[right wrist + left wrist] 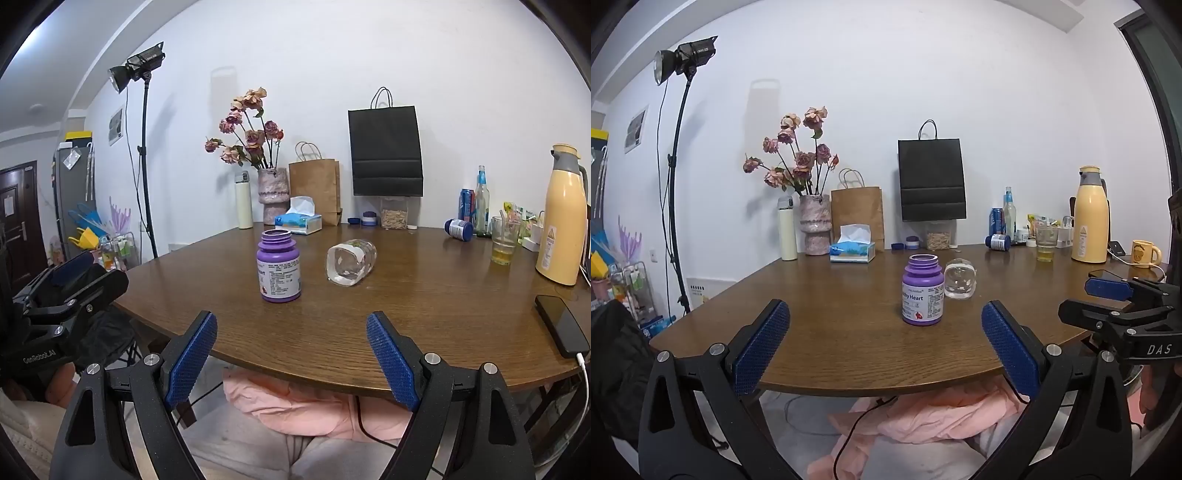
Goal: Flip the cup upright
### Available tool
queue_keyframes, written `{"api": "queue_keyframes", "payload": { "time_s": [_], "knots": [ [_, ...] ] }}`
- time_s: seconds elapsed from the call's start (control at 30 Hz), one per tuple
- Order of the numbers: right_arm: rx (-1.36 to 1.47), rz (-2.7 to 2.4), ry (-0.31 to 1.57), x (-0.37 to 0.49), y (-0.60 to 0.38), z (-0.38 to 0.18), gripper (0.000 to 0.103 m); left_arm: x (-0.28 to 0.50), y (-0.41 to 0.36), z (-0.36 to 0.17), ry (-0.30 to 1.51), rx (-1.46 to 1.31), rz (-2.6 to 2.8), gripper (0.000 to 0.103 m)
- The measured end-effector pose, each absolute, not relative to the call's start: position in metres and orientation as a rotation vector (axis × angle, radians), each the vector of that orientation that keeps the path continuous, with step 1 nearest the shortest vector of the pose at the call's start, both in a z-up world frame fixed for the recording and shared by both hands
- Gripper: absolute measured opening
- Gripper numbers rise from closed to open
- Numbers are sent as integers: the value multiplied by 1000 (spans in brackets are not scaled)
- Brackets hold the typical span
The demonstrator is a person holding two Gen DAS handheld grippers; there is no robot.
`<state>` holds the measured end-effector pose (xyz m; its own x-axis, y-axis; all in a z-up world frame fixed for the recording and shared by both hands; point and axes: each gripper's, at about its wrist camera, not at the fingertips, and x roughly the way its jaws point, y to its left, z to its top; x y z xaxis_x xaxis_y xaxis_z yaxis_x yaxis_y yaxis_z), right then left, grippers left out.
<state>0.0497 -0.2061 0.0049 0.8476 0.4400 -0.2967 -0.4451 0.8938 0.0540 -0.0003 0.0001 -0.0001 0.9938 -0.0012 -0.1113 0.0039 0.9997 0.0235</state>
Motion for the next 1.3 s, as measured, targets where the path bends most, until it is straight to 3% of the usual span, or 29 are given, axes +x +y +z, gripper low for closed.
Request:
{"api": "queue_keyframes", "payload": {
  "time_s": [1.3],
  "knots": [
    [-19,462,304,51,-207,7,87,-6,4,3,110,33,1,103]
  ]
}}
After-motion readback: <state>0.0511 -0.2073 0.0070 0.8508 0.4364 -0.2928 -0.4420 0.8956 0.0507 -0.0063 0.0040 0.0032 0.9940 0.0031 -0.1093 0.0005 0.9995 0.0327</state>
